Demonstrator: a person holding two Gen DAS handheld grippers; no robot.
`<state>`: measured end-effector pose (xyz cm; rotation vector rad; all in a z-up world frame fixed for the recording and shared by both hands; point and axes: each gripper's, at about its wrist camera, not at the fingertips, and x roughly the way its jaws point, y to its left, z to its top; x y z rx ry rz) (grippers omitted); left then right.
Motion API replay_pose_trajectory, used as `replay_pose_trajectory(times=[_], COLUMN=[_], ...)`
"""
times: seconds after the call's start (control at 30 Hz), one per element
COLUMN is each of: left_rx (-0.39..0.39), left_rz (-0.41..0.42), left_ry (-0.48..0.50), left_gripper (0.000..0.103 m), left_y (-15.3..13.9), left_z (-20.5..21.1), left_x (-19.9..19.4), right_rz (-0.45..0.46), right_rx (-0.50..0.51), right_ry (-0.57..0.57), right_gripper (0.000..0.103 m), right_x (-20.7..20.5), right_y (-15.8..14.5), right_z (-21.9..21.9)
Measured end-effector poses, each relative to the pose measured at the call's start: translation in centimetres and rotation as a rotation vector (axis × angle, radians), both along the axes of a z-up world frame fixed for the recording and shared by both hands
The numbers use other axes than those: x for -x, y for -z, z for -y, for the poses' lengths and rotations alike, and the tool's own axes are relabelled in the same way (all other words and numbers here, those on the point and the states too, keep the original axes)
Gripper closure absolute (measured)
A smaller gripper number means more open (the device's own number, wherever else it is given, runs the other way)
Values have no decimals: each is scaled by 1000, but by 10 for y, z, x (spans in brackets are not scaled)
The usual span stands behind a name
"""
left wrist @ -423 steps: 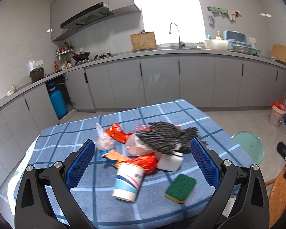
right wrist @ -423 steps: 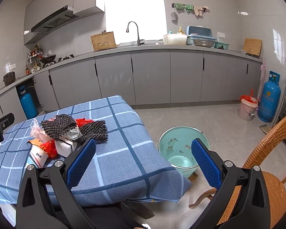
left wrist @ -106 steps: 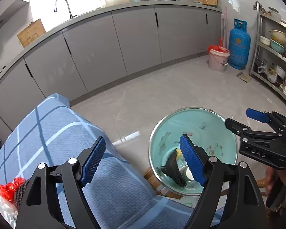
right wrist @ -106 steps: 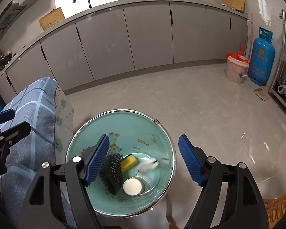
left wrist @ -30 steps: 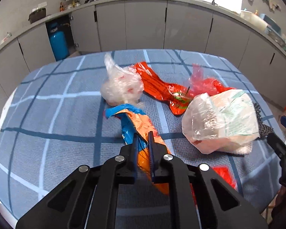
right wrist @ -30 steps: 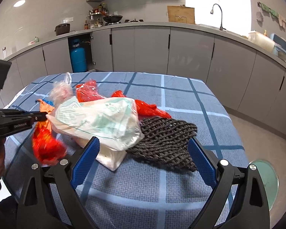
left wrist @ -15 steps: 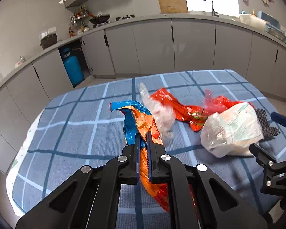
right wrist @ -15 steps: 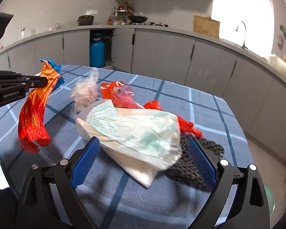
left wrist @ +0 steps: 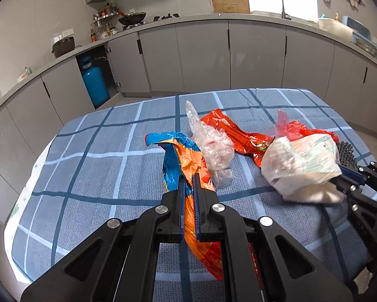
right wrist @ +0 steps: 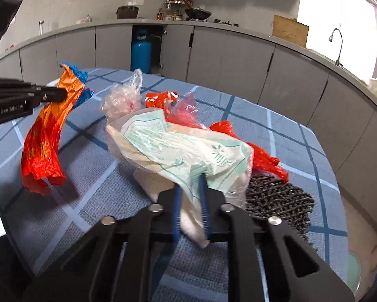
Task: Collect trash
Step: 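Grasp the white plastic bag with the right tool while the left tool holds the wrapper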
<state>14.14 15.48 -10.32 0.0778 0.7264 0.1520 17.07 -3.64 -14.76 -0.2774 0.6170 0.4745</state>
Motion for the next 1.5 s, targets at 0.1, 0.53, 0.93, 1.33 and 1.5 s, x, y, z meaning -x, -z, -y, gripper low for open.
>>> replay_pose_trajectory(times=[0.1, 0.53, 0.93, 1.33, 1.5], left_rx=[-15, -39, -39, 25, 54], left_rz=[19, 77, 91, 56, 93], left_ry=[1, 51, 76, 65, 62], left_gripper=[96, 96, 96, 96, 96], left_y=[-7, -33, -35, -28, -34], left_z=[5, 37, 63, 59, 73], left_x=[1, 0, -16, -21, -28], right_rz=[7, 85, 99, 58, 10], right_rx=[-49, -152, -232, -218, -234], right_ry=[13, 88, 111, 126, 126], right_gripper=[96, 98, 98, 100, 100], right_x=[2, 16, 22, 10, 5], right_y=[-10, -46, -64, -54, -37], right_z=[8, 43, 61, 66, 58])
